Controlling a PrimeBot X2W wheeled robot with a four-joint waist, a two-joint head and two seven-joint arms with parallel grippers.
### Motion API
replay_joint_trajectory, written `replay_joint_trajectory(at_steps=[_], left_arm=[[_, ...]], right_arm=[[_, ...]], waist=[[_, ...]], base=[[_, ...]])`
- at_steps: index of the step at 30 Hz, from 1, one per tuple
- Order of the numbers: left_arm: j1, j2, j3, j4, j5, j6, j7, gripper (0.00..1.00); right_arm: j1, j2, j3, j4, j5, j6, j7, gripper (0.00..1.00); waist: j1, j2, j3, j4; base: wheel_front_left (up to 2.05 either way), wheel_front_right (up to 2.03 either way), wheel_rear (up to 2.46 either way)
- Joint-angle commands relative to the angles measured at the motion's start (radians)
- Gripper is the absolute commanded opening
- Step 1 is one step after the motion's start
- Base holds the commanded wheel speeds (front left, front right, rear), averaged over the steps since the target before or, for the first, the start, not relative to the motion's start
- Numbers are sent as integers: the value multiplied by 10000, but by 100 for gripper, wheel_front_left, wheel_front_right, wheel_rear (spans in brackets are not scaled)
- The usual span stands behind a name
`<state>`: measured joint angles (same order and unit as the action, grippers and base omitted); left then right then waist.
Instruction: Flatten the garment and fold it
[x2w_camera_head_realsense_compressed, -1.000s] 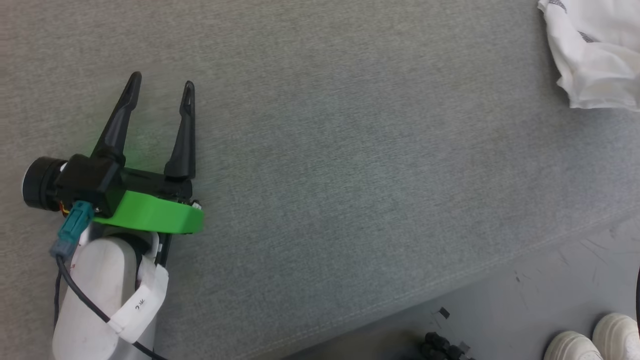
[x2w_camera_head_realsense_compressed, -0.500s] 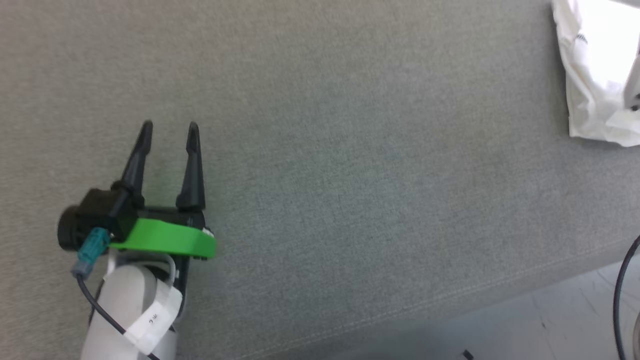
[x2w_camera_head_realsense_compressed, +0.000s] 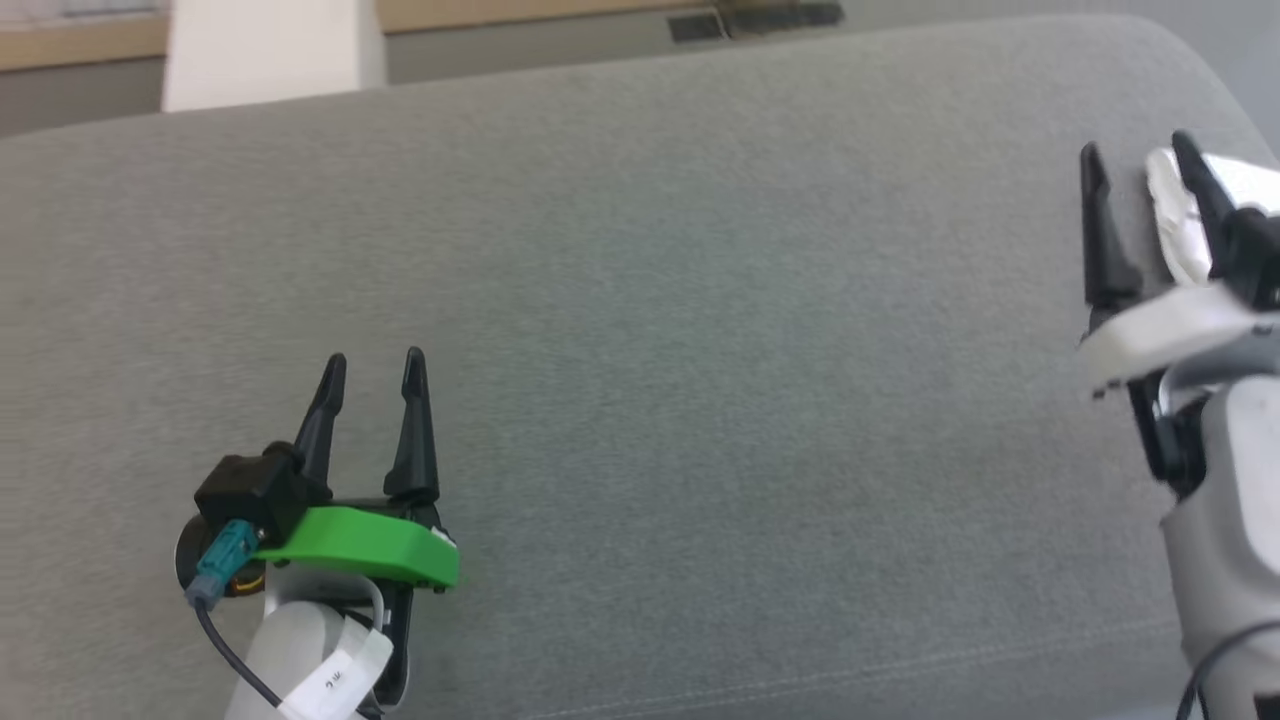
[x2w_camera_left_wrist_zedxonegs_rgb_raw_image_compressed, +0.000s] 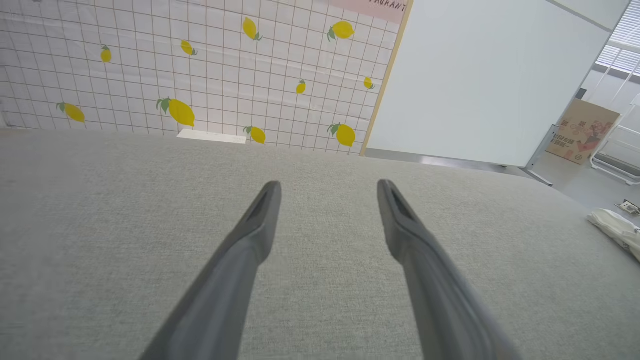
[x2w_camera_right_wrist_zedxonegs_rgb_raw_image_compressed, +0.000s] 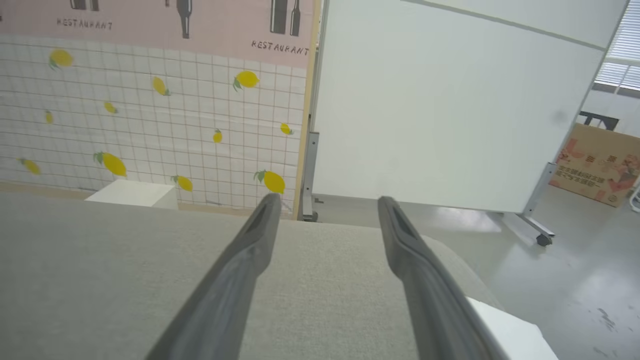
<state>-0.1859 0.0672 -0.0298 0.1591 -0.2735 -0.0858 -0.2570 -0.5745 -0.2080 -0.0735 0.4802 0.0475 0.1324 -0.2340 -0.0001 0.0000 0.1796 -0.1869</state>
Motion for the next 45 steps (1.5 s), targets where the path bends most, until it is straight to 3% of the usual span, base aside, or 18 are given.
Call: replay_joint_trajectory(at_steps=[1, 10, 20, 42, 43, 45], left_arm=[[161, -42, 30, 29, 5, -16, -45, 100], [630, -137, -102, 198, 111, -73, -46, 100], [1190, -165, -144, 160, 145, 0, -47, 100], [1468, -169, -334, -20, 80, 477, -47, 100], [1370, -129, -341, 11, 48, 436, 0, 0], [1368, -129, -344, 13, 38, 434, 7, 0]], right_arm=[[490, 37, 120, -452, 195, -17, -83, 100], [3141, 629, 445, -2589, 328, -17, 19, 100], [4926, 1402, 243, -3522, 20, -17, -87, 100], [5794, 1576, 106, -4036, 336, -17, -153, 100], [5734, 1549, 108, -4020, 253, 0, -98, 0], [5734, 1546, 108, -4020, 239, 0, -78, 0]], waist=[[1, 0, -923, 976], [1, 0, -1356, 1452], [1, 0, -1570, 1688], [1, 0, -1649, 1793], [1, 0, -1648, 1793], [1, 0, -1648, 1794]], base=[[0, 0, 0], [0, 0, 0], [0, 0, 0], [0, 0, 0], [0, 0, 0], [0, 0, 0]])
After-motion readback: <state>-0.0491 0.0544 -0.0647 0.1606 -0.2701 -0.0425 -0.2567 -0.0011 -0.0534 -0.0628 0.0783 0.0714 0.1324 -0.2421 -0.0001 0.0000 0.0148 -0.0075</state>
